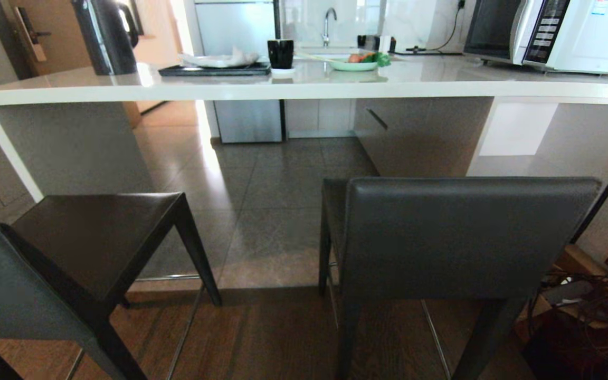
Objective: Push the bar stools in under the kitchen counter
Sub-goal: Push the gray chair back under the dining table
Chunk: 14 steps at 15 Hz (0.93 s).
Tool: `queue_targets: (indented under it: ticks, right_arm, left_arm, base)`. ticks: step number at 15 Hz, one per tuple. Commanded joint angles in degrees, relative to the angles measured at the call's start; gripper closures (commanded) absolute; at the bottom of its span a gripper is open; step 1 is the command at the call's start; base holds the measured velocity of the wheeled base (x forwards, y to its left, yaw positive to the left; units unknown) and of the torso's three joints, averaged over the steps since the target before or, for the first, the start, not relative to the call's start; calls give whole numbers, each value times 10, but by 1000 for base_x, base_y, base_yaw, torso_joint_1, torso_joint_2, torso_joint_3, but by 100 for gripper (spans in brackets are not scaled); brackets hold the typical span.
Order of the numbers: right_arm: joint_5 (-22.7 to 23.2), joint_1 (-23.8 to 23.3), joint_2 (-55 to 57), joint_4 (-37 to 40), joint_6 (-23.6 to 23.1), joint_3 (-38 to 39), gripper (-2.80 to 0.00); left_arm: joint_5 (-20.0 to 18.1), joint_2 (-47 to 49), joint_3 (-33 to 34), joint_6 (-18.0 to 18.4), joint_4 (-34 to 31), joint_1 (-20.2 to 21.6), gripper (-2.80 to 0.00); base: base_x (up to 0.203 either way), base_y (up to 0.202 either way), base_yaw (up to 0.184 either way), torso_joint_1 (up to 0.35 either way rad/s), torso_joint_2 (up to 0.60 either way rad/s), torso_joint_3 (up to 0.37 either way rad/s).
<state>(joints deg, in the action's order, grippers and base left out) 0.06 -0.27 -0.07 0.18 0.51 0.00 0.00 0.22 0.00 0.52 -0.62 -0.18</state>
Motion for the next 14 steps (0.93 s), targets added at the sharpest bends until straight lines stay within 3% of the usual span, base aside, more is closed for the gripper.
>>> queue_targets:
  ticks: [1, 14]
  right_arm:
    - [0, 0, 1, 0, 0, 0, 0]
    - [0, 0, 1, 0, 0, 0, 0]
  left_arm:
    - [0, 1, 0, 0, 0, 0, 0]
    - [0, 0, 0, -1, 0, 0, 0]
  base:
    - [0, -195, -1, 9, 2, 0]
    - [0, -197, 0, 4, 2, 1]
